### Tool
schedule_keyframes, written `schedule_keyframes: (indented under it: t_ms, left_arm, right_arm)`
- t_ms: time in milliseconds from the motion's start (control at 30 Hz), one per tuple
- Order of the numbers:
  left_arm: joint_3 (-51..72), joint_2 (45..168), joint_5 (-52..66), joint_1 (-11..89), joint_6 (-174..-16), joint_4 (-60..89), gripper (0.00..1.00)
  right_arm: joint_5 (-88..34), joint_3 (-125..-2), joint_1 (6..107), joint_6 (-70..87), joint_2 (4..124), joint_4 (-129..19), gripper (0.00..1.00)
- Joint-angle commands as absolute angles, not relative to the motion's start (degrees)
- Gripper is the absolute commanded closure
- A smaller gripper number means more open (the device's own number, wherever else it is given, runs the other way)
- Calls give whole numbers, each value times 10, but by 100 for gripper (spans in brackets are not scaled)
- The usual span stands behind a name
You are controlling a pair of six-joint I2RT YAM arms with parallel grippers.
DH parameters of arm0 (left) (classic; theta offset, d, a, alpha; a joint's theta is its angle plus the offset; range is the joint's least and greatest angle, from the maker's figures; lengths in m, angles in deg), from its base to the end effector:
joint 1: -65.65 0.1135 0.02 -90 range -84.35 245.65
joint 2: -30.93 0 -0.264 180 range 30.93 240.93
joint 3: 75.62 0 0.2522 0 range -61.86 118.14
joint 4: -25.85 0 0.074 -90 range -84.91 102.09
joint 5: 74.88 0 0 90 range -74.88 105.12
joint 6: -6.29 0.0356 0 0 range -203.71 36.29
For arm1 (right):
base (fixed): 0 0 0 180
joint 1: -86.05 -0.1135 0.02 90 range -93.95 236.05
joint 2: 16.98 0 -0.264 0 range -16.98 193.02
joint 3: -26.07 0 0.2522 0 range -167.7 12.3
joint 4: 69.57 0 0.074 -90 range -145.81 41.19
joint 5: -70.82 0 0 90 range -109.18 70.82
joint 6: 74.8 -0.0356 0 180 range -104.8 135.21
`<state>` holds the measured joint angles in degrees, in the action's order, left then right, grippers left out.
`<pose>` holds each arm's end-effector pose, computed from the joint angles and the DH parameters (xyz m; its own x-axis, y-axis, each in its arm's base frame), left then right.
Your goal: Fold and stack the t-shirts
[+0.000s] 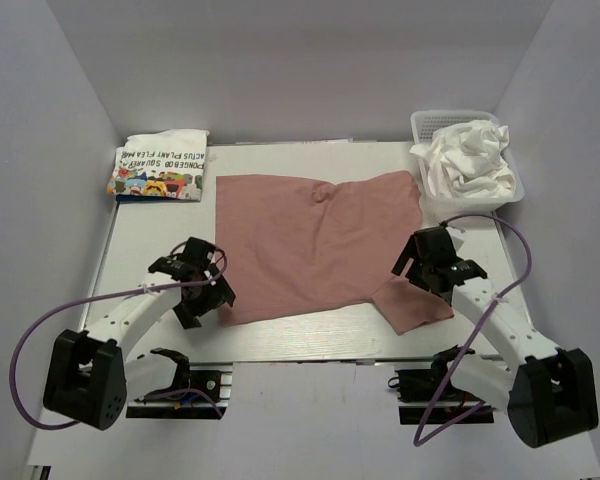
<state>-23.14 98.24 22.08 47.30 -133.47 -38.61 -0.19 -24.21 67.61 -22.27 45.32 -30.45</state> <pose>0.1744 -0.0533 0.1851 -0.8247 -0.5248 -0.2109 -0.5238 0.8493 -0.0649 0.2043 0.0559 0.2109 -0.6504 0.3895 -0.6521 0.3657 0.9130 0.1806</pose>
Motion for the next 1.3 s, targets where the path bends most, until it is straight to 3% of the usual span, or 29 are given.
schedule_keyframes:
  t_ms: [0,167,400,500,533,900,967,1033,1067,1100,1133,1267]
  left_arm:
    - [-284,940,122,470,-1360,-354,0]
    - [-357,913,82,464,-1371,-302,11]
    - [-359,975,122,459,-1382,-250,38]
    - [-332,1008,134,459,-1377,-237,76]
    - [-321,1013,139,459,-1377,-237,100]
    - [-303,928,183,459,-1353,-230,100]
    - [-287,921,194,459,-1346,-230,100]
    - [-270,921,201,459,-1341,-236,100]
    - [-264,921,207,459,-1336,-236,100]
    - [-249,921,207,459,-1335,-236,100]
    - [-239,921,214,459,-1328,-236,100]
    - [-174,921,235,459,-1308,-236,100]
  right_arm:
    - [37,-217,683,-288,404,-231,10]
    - [66,-184,692,-324,332,-174,10]
    - [37,-169,699,-337,293,-133,10]
    - [-12,-157,698,-360,283,-127,10]
    - [-17,-153,698,-367,283,-123,10]
    - [-11,-106,699,-376,365,-262,10]
    - [-10,-101,698,-369,393,-297,14]
    - [-6,-98,700,-356,421,-333,31]
    - [-3,-105,700,-353,427,-337,44]
    - [0,-113,701,-352,430,-351,78]
    - [-1,-119,699,-351,431,-352,100]
    - [24,-177,695,-329,384,-357,100]
